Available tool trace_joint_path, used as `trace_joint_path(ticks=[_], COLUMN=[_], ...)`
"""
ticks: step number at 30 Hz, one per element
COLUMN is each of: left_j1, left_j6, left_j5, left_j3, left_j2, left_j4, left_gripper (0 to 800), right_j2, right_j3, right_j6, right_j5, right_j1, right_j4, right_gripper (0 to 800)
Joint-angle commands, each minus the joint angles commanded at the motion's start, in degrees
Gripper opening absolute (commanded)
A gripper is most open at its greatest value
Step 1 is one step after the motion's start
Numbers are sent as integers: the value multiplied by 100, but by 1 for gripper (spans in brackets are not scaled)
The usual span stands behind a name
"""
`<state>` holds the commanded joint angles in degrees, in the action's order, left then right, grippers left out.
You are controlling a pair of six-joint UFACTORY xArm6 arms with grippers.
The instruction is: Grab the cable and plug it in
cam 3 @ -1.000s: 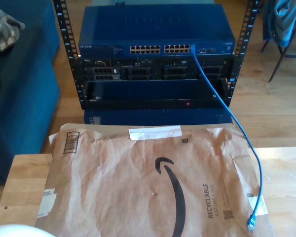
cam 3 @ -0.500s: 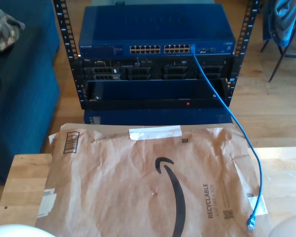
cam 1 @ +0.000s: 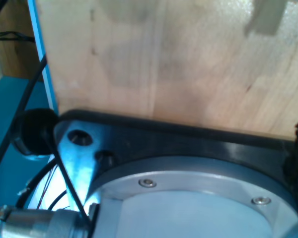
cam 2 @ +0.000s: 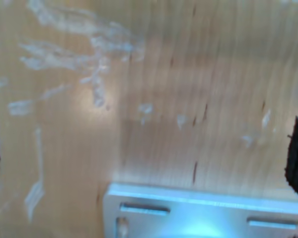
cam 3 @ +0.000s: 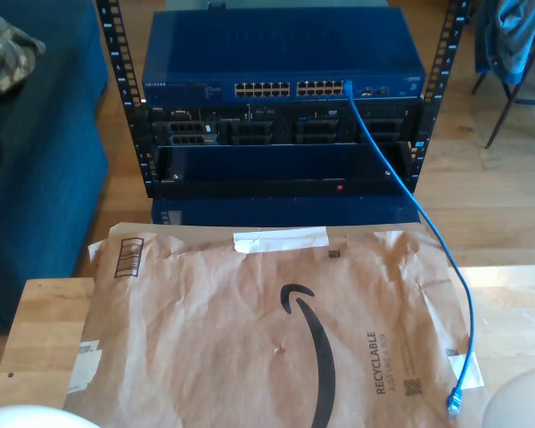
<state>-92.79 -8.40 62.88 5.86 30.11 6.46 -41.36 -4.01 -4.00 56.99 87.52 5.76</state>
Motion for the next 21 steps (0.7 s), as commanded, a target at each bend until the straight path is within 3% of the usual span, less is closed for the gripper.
trace_joint_path(ticks=[9, 21], left_j1=[0, 0], left_j6=[0, 0], left_j5=[0, 0], left_j3=[0, 0], left_j2=[0, 0], left_j4=[0, 0], left_gripper=[800, 800], right_j2=[-35, 35], right_j3=[536, 571], right_j6=[26, 18], right_j5=[-738, -818], right_j1=[44, 70], right_j4=[35, 9], right_gripper=[799, 799])
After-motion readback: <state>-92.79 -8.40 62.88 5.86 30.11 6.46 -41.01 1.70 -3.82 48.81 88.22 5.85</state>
